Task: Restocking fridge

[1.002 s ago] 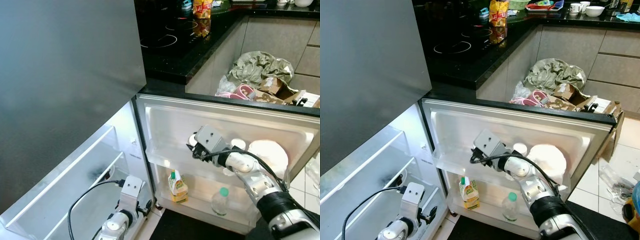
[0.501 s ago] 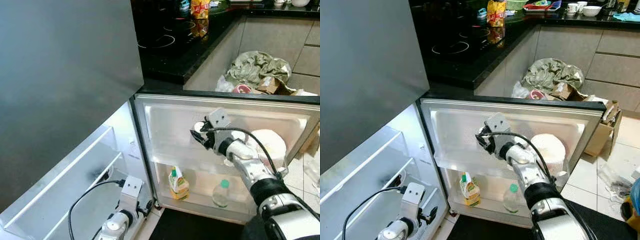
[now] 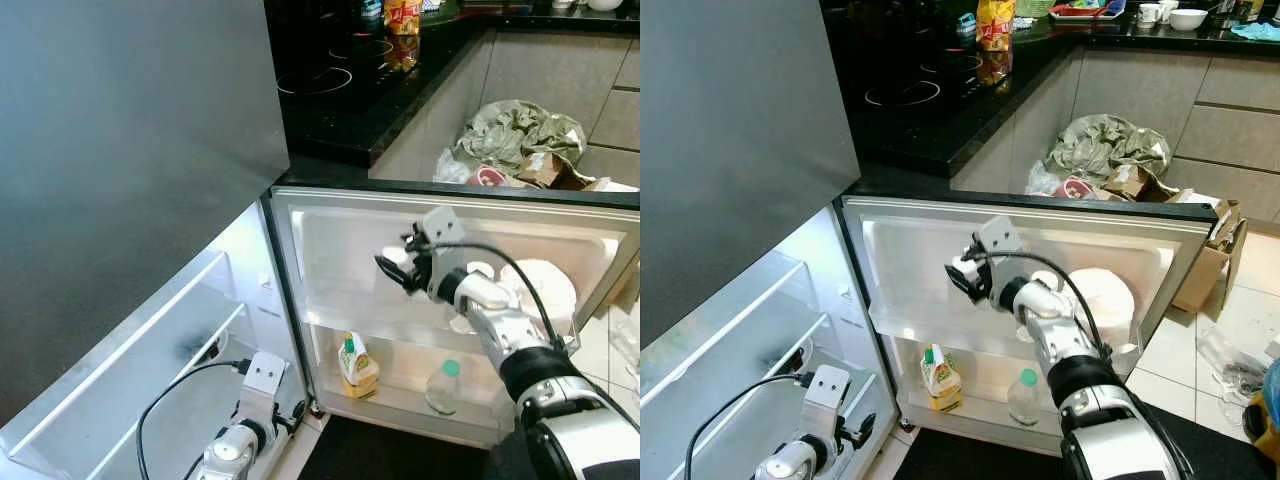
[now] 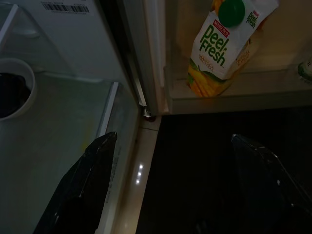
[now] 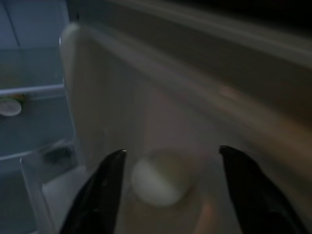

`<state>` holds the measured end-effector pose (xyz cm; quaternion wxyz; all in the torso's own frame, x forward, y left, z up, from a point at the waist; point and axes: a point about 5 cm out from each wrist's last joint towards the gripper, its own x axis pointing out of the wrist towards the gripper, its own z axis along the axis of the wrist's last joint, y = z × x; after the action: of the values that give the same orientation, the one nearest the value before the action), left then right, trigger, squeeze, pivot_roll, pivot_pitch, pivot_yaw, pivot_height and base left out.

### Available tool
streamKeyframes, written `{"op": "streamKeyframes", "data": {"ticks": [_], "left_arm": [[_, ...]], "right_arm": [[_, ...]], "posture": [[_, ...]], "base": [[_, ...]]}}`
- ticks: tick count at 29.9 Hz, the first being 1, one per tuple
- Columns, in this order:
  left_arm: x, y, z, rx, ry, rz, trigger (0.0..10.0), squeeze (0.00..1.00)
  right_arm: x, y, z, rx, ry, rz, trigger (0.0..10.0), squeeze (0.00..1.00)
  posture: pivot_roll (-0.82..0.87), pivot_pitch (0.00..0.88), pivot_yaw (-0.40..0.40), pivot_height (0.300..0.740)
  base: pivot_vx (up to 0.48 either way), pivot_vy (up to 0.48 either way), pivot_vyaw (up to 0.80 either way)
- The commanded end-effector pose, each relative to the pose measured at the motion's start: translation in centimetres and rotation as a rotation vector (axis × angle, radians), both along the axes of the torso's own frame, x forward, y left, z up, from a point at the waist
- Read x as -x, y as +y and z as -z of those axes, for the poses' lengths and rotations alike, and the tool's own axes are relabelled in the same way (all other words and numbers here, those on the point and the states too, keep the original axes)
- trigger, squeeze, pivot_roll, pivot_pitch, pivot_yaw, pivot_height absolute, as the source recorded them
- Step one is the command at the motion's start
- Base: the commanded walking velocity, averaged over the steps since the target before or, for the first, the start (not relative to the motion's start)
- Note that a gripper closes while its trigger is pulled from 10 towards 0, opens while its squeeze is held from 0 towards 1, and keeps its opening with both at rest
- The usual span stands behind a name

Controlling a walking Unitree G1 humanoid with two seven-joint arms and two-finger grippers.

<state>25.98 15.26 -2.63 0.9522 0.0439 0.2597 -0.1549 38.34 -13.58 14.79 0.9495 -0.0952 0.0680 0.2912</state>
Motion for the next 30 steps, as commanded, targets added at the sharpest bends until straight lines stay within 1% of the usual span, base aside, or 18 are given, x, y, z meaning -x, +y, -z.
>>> {"op": "streamKeyframes", "data": {"ticks": [1,10,11,12,13,15,16,17,18,19,21,23,26,27,28,29,30], "left_arm": [[0.1,0.8,0.1,-0.015,0.012,-0.011,10.0,0.00],[0.0,0.8,0.0,-0.014,0.011,-0.010,10.0,0.00],[0.0,0.8,0.0,-0.013,0.011,-0.010,10.0,0.00],[0.0,0.8,0.0,-0.013,0.011,-0.010,10.0,0.00],[0.0,0.8,0.0,-0.013,0.010,-0.010,10.0,0.00],[0.0,0.8,0.0,-0.012,0.011,-0.011,10.0,0.00],[0.0,0.8,0.0,-0.013,0.011,-0.011,10.0,0.00],[0.0,0.8,0.0,-0.013,0.011,-0.011,10.0,0.00],[0.1,0.8,0.0,-0.013,0.012,-0.011,10.0,0.00],[0.1,0.8,0.1,-0.014,0.012,-0.011,10.0,0.00],[0.1,0.9,0.1,-0.014,0.014,-0.011,10.0,0.00],[0.1,0.9,0.1,-0.014,0.014,-0.011,10.0,0.00],[0.1,0.8,0.1,-0.014,0.016,-0.008,10.0,0.00],[0.1,0.8,0.1,-0.014,0.016,-0.008,10.0,0.00],[0.1,0.8,0.1,-0.014,0.015,-0.006,10.0,0.00],[0.1,0.8,0.1,-0.014,0.015,-0.006,10.0,0.00],[0.0,0.7,0.1,-0.014,0.015,-0.004,10.0,0.00]], "right_arm": [[0.0,0.1,0.0,-0.015,0.000,0.000,10.0,1.00],[-0.4,0.0,-1.3,-0.018,-0.034,-0.005,10.0,1.00],[-0.4,0.2,-1.7,-0.019,-0.044,-0.020,10.0,0.57],[-0.4,0.3,-2.0,-0.021,-0.050,-0.033,10.0,0.33],[-0.4,0.6,-2.4,-0.024,-0.051,-0.057,10.0,0.00],[-0.1,1.1,-3.2,-0.035,-0.043,-0.132,10.0,0.00],[0.2,1.5,-3.8,-0.038,-0.039,-0.189,10.0,0.00],[0.2,1.5,-3.8,-0.038,-0.039,-0.189,10.0,0.00],[0.6,1.8,-4.3,-0.047,-0.040,-0.242,10.0,0.00],[1.1,2.1,-5.2,-0.071,-0.046,-0.304,10.0,0.00],[2.0,2.4,-6.8,-0.102,-0.066,-0.379,10.0,0.00],[2.0,2.4,-6.8,-0.102,-0.066,-0.379,10.0,0.00],[3.1,2.1,-9.6,-0.132,-0.126,-0.450,10.0,0.00],[3.1,2.1,-9.6,-0.132,-0.126,-0.450,10.0,0.00],[3.6,1.9,-10.6,-0.141,-0.148,-0.477,10.0,0.00],[3.6,1.9,-10.6,-0.141,-0.148,-0.477,10.0,0.00],[4.0,1.8,-11.4,-0.146,-0.162,-0.499,10.0,0.00]], "posture": [[-0.10,0.070,0.077,0.726],[-0.10,0.070,0.078,0.726],[-0.10,0.070,0.078,0.726],[-0.10,0.071,0.077,0.726],[-0.10,0.071,0.077,0.726],[-0.10,0.071,0.077,0.726],[-0.10,0.070,0.077,0.726],[-0.10,0.070,0.077,0.726],[-0.10,0.071,0.077,0.726],[-0.10,0.072,0.078,0.726],[-0.10,0.072,0.078,0.726],[-0.10,0.072,0.078,0.726],[-0.10,0.073,0.081,0.726],[-0.10,0.073,0.081,0.726],[-0.10,0.073,0.081,0.726],[-0.10,0.073,0.081,0.726],[-0.10,0.073,0.081,0.726]], "base": [[0.000,0.000,0.00],[0.000,0.000,0.00],[0.000,0.000,0.00],[0.000,0.000,0.00],[0.000,0.000,0.00],[0.000,0.000,0.00],[0.000,0.000,0.00],[0.000,0.000,0.00],[0.000,0.000,0.00],[0.000,0.000,0.00],[0.000,0.000,0.00],[0.000,0.000,0.00],[0.000,0.000,0.00],[0.000,0.000,0.00],[0.000,0.000,0.00],[0.000,0.000,0.00],[0.000,0.000,0.00]]}}
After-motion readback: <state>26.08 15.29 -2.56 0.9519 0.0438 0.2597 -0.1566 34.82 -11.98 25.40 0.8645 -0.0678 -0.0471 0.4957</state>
